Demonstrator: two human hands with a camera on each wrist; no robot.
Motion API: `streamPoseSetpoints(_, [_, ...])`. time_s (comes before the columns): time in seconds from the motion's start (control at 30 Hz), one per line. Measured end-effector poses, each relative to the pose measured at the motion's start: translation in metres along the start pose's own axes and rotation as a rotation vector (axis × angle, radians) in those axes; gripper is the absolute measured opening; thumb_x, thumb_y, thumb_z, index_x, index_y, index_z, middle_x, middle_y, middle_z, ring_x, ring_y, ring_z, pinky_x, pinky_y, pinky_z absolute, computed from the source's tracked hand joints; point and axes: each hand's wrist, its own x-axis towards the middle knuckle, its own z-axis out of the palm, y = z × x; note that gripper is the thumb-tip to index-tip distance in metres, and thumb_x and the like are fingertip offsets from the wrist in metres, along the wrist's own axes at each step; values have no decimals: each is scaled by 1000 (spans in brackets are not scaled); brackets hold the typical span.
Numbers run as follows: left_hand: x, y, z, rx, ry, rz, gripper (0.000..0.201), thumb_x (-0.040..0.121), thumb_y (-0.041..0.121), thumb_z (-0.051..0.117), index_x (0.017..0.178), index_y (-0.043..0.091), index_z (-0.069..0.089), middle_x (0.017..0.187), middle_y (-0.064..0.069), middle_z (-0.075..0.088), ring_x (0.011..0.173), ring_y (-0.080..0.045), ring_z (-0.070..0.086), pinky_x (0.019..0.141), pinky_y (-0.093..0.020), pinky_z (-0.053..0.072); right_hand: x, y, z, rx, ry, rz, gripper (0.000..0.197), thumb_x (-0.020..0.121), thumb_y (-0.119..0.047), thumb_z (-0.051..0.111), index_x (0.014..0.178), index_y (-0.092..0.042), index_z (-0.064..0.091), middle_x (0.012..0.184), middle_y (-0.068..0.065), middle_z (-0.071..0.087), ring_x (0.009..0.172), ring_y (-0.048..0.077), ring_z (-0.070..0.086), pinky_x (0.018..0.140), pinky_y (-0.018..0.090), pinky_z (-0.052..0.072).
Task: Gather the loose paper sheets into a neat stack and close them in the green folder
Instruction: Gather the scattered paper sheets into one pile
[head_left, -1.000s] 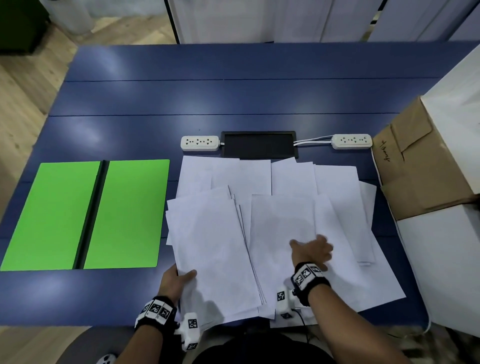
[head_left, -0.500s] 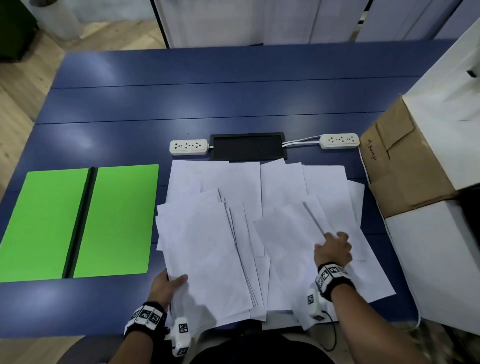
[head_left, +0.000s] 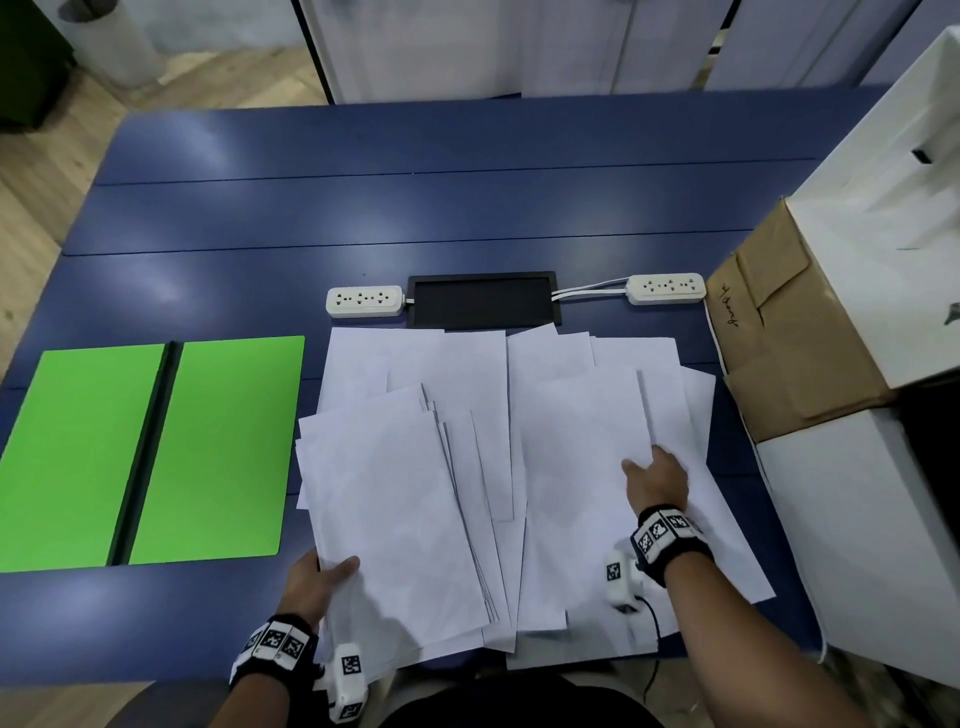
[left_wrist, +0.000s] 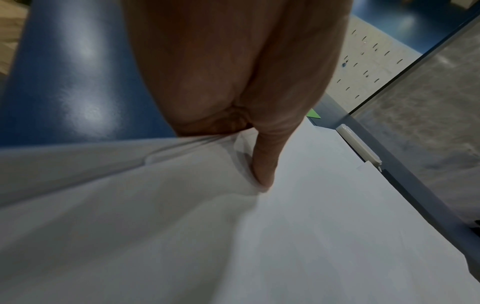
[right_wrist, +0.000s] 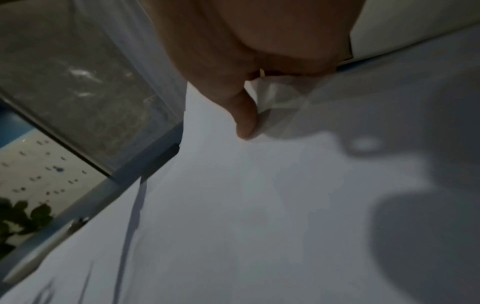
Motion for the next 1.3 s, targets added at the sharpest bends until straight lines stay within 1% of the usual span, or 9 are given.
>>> streamPoseSetpoints(0.27, [-8, 4, 8, 18, 26, 25, 24, 83, -5, 75, 105, -1, 69, 95, -26, 75, 79, -35, 70, 80, -50, 58, 12, -42, 22, 58, -150, 34, 39, 85, -10, 70, 122, -4, 58, 119, 17, 69, 104, 36, 67, 84, 34, 52])
streamPoseSetpoints(0.37, [-5, 3, 6, 13, 39, 18, 39, 68, 11, 83, 104, 1, 70, 97, -25, 76, 83, -37, 71, 84, -56, 58, 13, -41, 28, 78, -158, 11, 39, 82, -5, 69, 119, -8, 57, 111, 14, 71, 91, 31, 67, 77, 33, 54])
streamPoseSetpoints(0.53, [-2, 1, 6, 7, 21, 31, 51, 59, 20, 79, 106, 1, 70, 99, -24, 76, 90, -40, 72, 88, -57, 57, 23, -33, 15, -35, -134, 12, 34, 87, -16, 71, 118, -2, 69, 118, 17, 72, 106, 34, 69, 89, 36, 56])
streamPoseSetpoints(0.67, [-9, 7, 8, -11, 12, 37, 48, 61, 14, 81, 105, -3, 69, 98, -29, 75, 82, -35, 70, 85, -53, 56, 43, -9, -17, -237, 71, 77, 47, 91, -21, 65, 134, -4, 58, 138, 20, 47, 124, 42, 51, 98, 49, 48])
streamPoseSetpoints(0.73, [-9, 7, 8, 0, 4, 40, 36, 74, 3, 81, 107, -4, 68, 101, -31, 74, 84, -35, 69, 86, -53, 56, 55, 9, -30, -268, 91, 135, 44, 91, -21, 64, 132, -4, 58, 141, 21, 41, 126, 44, 45, 101, 53, 45])
streamPoseSetpoints(0.87, [-12, 11, 9, 21, 13, 47, 39, 69, 9, 83, 104, 1, 69, 98, -27, 74, 88, -38, 70, 86, -50, 55, 67, 24, -39, -300, 86, 114, 35, 88, -20, 67, 117, -1, 63, 127, 22, 58, 117, 44, 55, 94, 54, 52])
streamPoseSetpoints(1.0, [-10, 10, 9, 12, 23, 46, 41, 58, 19, 78, 96, 6, 69, 93, -24, 75, 84, -36, 70, 86, -52, 56, 64, 23, -33, -272, 80, 62, 43, 89, -16, 65, 128, 2, 58, 137, 21, 49, 121, 43, 54, 97, 51, 50])
streamPoseSetpoints(1.2, [-11, 8, 10, 18, 37, 26, 28, 82, -6, 74, 109, -7, 67, 96, -28, 73, 79, -33, 68, 81, -44, 54, 56, 15, -24, -278, 115, 47, 41, 89, -14, 64, 128, -3, 59, 144, 15, 44, 126, 41, 47, 103, 53, 42])
streamPoseSetpoints(1.3, [-13, 11, 11, 1, 48, 19, 42, 64, 10, 82, 103, -2, 69, 91, -23, 74, 79, -33, 68, 80, -43, 55, 51, 11, -22, -337, 143, -49, 33, 90, -14, 63, 121, -5, 62, 138, 12, 52, 128, 37, 44, 106, 52, 34])
